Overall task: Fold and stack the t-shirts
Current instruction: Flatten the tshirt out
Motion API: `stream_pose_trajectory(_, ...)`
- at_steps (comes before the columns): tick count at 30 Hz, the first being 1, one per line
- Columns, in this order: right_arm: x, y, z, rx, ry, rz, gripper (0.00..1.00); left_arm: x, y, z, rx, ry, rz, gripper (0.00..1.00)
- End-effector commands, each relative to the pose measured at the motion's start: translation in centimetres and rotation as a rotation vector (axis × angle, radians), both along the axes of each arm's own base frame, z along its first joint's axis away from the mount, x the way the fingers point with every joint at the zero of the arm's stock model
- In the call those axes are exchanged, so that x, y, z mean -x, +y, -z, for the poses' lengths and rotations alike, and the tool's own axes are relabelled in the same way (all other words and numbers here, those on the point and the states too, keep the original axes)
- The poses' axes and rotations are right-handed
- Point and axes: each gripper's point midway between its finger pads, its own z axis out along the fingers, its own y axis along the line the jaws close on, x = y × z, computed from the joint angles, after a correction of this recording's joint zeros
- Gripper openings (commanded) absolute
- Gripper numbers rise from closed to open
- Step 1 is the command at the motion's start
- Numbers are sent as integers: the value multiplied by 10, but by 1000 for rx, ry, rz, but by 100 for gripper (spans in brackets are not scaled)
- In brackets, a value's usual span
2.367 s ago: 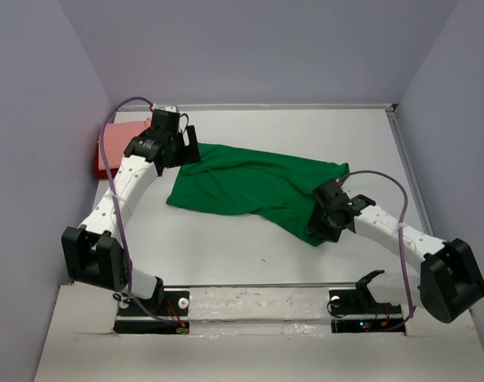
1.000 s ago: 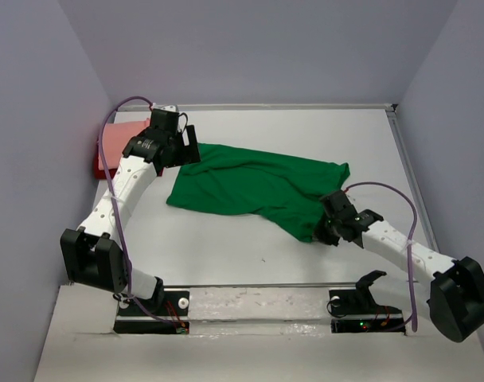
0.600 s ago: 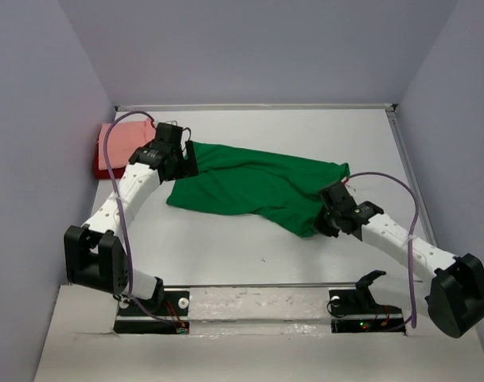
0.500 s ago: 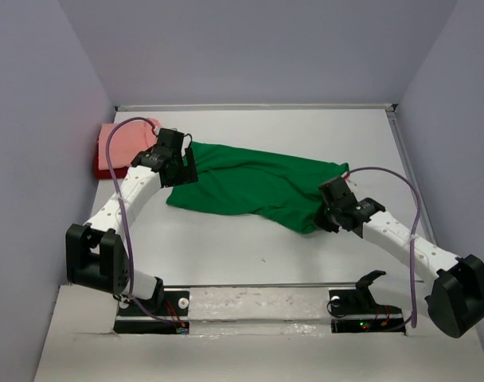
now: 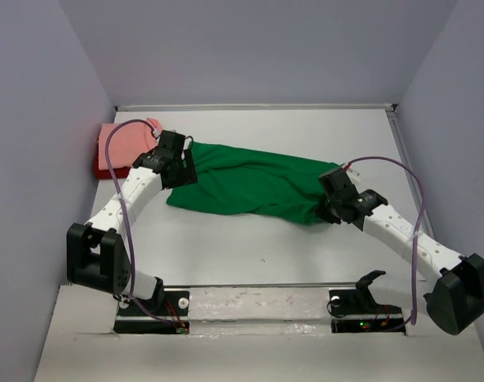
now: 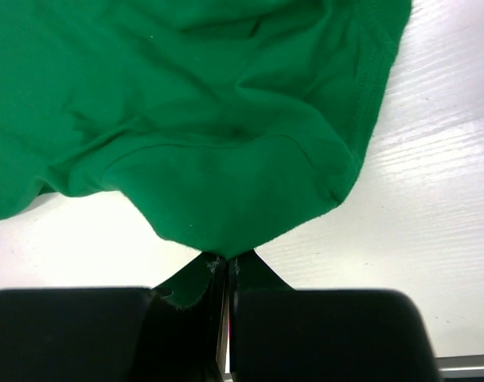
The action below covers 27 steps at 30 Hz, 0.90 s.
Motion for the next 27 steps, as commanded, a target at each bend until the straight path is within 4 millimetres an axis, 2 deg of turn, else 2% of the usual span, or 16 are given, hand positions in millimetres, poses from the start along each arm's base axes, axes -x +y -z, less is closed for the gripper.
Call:
stream_pose_trajectory(1, -7, -11, -30, 42, -80, 26, 0, -6, -1, -9, -6, -34, -11, 93)
stream_pose_trajectory(5, -6, -10, -39, 35, -97, -2, 0, -10, -11, -10, 5, -38, 9, 93)
stream_pose_trajectory(8, -4, 31, -55, -126, -147, -163, 0, -12, -18, -11, 9, -39, 24, 93)
stream_pose_trajectory(9, 4, 49, -72, -221, -205, -236, 0, -12, -20, -11, 10, -37, 27, 93)
stream_pose_trajectory(10, 9, 56, -80, -252, -223, -269, 0, -12, -22, -11, 11, -37, 29, 93)
stream_pose_trajectory(11, 11, 61, -99, -284, -265, -283, 0, -12, -23, -10, 10, -34, 32, 93)
stream_pose_trajectory(12, 14, 63, -99, -278, -265, -305, 0, -12, -24, -9, 10, -32, 33, 93)
stream_pose_trajectory(13, 17, 68, -117, -290, -296, -343, 0, -11, -26, -6, 13, -21, 39, 93)
stream_pose_trajectory(16, 16, 66, -139, -269, -335, -370, 0, -11, -30, -6, 16, -23, 47, 93)
stream_pose_trajectory(19, 8, 53, -128, -179, -301, -311, 0, -12, -31, -11, 16, -32, 47, 93)
stream_pose_trajectory(20, 8, 50, -112, -148, -241, -284, 0, -13, -33, -12, 14, -30, 52, 93)
stream_pose_trajectory(23, 7, 45, -93, -118, -179, -232, 0, -10, -34, -10, 0, 0, 59, 92)
stream_pose_trajectory(27, 6, 42, -84, -93, -123, -192, 0, -7, -30, -19, -8, -10, 47, 93)
